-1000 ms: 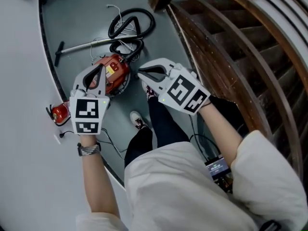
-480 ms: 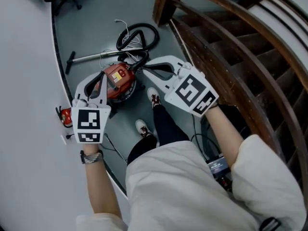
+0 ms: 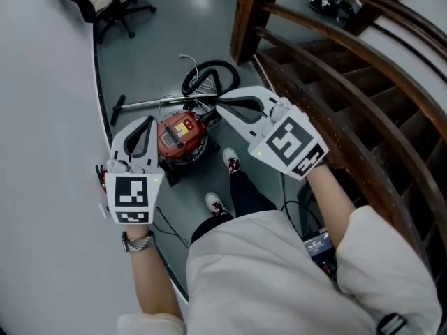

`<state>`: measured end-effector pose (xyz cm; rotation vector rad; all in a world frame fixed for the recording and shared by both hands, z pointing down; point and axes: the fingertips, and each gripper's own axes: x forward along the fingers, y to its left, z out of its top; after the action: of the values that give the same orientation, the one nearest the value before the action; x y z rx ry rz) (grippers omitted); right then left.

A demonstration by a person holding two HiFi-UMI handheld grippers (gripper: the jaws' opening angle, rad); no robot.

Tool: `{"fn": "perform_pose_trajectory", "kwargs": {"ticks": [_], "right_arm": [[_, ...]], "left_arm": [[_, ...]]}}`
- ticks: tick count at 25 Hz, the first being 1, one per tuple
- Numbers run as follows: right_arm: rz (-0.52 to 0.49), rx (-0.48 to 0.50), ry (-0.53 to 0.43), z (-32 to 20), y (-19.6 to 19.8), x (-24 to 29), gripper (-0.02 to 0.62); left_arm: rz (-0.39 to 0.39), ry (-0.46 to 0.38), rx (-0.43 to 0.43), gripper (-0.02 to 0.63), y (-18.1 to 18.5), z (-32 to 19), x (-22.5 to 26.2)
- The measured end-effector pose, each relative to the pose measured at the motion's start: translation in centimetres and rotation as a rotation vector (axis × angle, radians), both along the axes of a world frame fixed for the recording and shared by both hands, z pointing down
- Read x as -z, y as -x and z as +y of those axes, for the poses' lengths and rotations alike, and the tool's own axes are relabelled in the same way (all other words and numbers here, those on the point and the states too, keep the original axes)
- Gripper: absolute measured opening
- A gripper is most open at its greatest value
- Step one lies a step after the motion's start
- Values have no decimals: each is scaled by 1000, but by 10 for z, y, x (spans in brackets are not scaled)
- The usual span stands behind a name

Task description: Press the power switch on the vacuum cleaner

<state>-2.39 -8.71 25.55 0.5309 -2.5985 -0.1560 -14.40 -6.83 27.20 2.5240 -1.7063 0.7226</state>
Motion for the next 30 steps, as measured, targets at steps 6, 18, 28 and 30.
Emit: {"fn": "perform_pose_trajectory", "kwargs": {"ticks": [6, 18, 28, 30], "right_arm": [[3, 10, -64, 28, -2, 33, 31], [-30, 17, -166, 68, 3, 91, 29], [-74, 17, -219, 87, 6, 122, 28], [-78, 10, -216, 87, 6, 122, 28]], "left_arm": [[-8, -84, -3, 0, -6, 27, 43], [-18, -221, -13, 0, -15, 75, 117], [-29, -281, 0, 0, -12, 96, 147], [-31, -281, -1, 0, -11, 98, 147]]}}
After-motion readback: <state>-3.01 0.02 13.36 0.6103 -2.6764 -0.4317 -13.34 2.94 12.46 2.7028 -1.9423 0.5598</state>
